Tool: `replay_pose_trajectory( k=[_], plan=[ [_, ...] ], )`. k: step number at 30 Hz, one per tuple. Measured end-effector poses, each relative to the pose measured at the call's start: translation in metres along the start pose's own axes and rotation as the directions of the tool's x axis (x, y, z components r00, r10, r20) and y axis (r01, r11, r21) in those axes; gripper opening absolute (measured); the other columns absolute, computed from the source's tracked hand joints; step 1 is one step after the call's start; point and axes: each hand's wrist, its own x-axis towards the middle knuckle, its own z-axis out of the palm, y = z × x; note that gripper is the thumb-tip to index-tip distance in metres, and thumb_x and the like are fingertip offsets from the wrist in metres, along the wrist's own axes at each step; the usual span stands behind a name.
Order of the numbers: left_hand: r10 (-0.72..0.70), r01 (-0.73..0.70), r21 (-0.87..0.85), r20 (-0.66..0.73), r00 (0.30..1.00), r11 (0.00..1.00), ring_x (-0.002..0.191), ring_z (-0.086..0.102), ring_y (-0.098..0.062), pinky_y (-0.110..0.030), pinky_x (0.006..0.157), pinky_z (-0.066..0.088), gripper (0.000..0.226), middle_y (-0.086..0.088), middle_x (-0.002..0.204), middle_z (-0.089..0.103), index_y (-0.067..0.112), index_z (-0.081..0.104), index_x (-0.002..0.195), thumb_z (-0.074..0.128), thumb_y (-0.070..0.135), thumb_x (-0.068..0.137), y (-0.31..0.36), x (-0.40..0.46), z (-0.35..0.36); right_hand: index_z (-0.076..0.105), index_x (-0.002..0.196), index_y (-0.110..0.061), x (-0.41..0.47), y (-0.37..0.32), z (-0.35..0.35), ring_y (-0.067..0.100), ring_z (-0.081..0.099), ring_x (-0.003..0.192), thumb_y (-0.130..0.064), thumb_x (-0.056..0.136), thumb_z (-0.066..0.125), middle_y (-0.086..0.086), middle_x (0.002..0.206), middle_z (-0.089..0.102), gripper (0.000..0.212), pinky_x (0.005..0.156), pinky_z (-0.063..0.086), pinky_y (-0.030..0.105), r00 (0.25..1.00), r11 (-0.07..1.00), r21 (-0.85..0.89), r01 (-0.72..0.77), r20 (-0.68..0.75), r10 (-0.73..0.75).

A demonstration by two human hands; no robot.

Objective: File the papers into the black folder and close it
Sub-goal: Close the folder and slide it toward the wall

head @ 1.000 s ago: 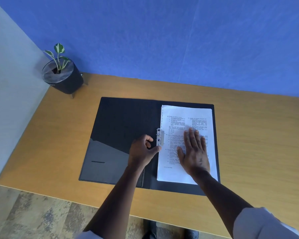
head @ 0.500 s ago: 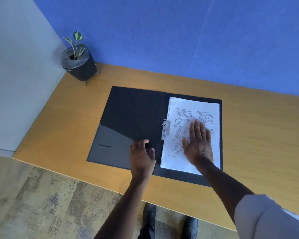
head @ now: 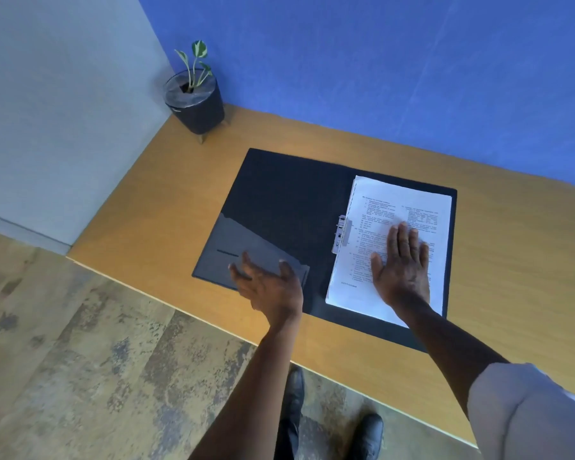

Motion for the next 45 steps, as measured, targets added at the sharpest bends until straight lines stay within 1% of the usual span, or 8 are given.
replay_pose_trajectory(
  k=[9, 15, 19, 26, 29, 33, 38, 45],
  plan=[
    [-0.549, 0.503, -0.317, -0.069, 0.833, 0.804, 0.129, 0.040, -0.045, -0.057, 0.099, 0.043, 0.069, -0.014, 0.155, 0.019, 0.025, 0.019, 0.152, 0.040, 0.061, 0.096, 0.004, 0.056, -0.025, 0.001, 0.160, -0.010, 0.002, 0.001, 0.001, 0.029, -0.005, 0.156, -0.054, 0.100, 0.013, 0.011, 0.169, -0.003, 0.076, 0.126, 0.000, 0.047, 1.000, 1.000, 0.007, 0.002, -0.001, -0.002],
    [-0.591, 0.510, -0.376, -0.140, 0.794, 0.774, 0.128, 0.043, -0.044, -0.056, 0.095, 0.043, 0.069, -0.011, 0.156, 0.016, 0.033, 0.013, 0.153, 0.030, 0.067, 0.096, -0.001, 0.071, -0.043, 0.004, 0.160, -0.009, 0.001, 0.001, 0.001, 0.030, -0.002, 0.156, -0.055, 0.099, 0.013, 0.011, 0.169, 0.001, 0.076, 0.126, 0.003, 0.048, 1.000, 1.000, 0.012, 0.011, -0.014, -0.011],
    [-0.436, 0.373, -0.281, -0.213, 0.874, 0.884, 0.117, 0.053, -0.045, -0.049, 0.088, 0.046, 0.063, -0.014, 0.151, 0.026, 0.024, 0.024, 0.150, 0.037, 0.058, 0.099, 0.003, 0.096, -0.061, 0.005, 0.160, -0.009, 0.001, 0.002, 0.002, 0.030, -0.001, 0.156, -0.055, 0.100, 0.014, 0.011, 0.169, 0.002, 0.076, 0.126, 0.006, 0.049, 1.000, 1.000, 0.009, 0.008, -0.024, -0.008],
    [-0.229, 0.190, 0.456, 0.033, 0.973, 0.870, 0.121, 0.051, -0.039, -0.052, 0.105, 0.032, 0.063, -0.019, 0.125, 0.063, 0.004, 0.063, 0.119, 0.033, 0.056, 0.099, 0.025, 0.147, -0.079, 0.005, 0.160, -0.010, 0.000, 0.001, 0.002, 0.029, -0.001, 0.156, -0.055, 0.099, 0.012, 0.011, 0.169, 0.001, 0.077, 0.126, 0.006, 0.049, 1.000, 1.000, 0.002, 0.002, -0.028, -0.002],
    [-0.085, 0.024, 0.471, 0.110, 0.990, 0.882, 0.098, 0.060, -0.035, -0.044, 0.090, 0.046, 0.047, -0.015, 0.113, 0.069, 0.007, 0.069, 0.107, 0.041, 0.044, 0.098, 0.047, 0.156, -0.076, 0.008, 0.160, -0.009, 0.000, 0.001, 0.003, 0.030, 0.002, 0.156, -0.055, 0.099, 0.014, 0.011, 0.168, 0.004, 0.076, 0.126, 0.007, 0.049, 0.999, 1.000, -0.001, 0.001, -0.037, -0.001],
    [0.076, -0.133, 0.470, 0.138, 0.988, 0.872, 0.068, 0.051, -0.023, -0.036, 0.066, 0.040, 0.029, -0.006, 0.083, 0.063, 0.008, 0.064, 0.094, 0.040, 0.024, 0.098, 0.077, 0.155, -0.072, 0.010, 0.160, -0.008, 0.001, 0.002, 0.004, 0.030, 0.004, 0.156, -0.055, 0.100, 0.015, 0.012, 0.168, 0.006, 0.076, 0.126, 0.008, 0.049, 0.999, 1.000, -0.004, -0.002, -0.040, 0.002],
    [0.286, -0.309, 0.431, 0.120, 0.951, 0.847, 0.090, 0.062, -0.029, -0.036, 0.068, 0.040, 0.031, -0.012, 0.111, 0.070, 0.010, 0.064, 0.121, 0.042, 0.019, 0.100, 0.121, 0.141, -0.079, 0.011, 0.160, -0.007, 0.000, 0.002, 0.003, 0.031, 0.005, 0.155, -0.053, 0.100, 0.018, 0.013, 0.168, 0.006, 0.075, 0.126, 0.010, 0.050, 0.999, 1.000, -0.004, 0.009, -0.048, -0.009],
    [0.429, -0.514, 0.333, 0.298, 0.852, 0.790, 0.110, 0.061, -0.039, -0.037, 0.085, 0.046, 0.029, -0.018, 0.119, 0.068, 0.008, 0.067, 0.115, 0.048, 0.017, 0.097, 0.184, 0.107, -0.091, 0.007, 0.160, -0.008, 0.002, 0.000, 0.002, 0.029, 0.002, 0.156, -0.054, 0.097, 0.014, 0.011, 0.168, 0.003, 0.078, 0.126, 0.008, 0.049, 1.000, 1.000, -0.002, -0.020, -0.019, 0.020]
  ],
)
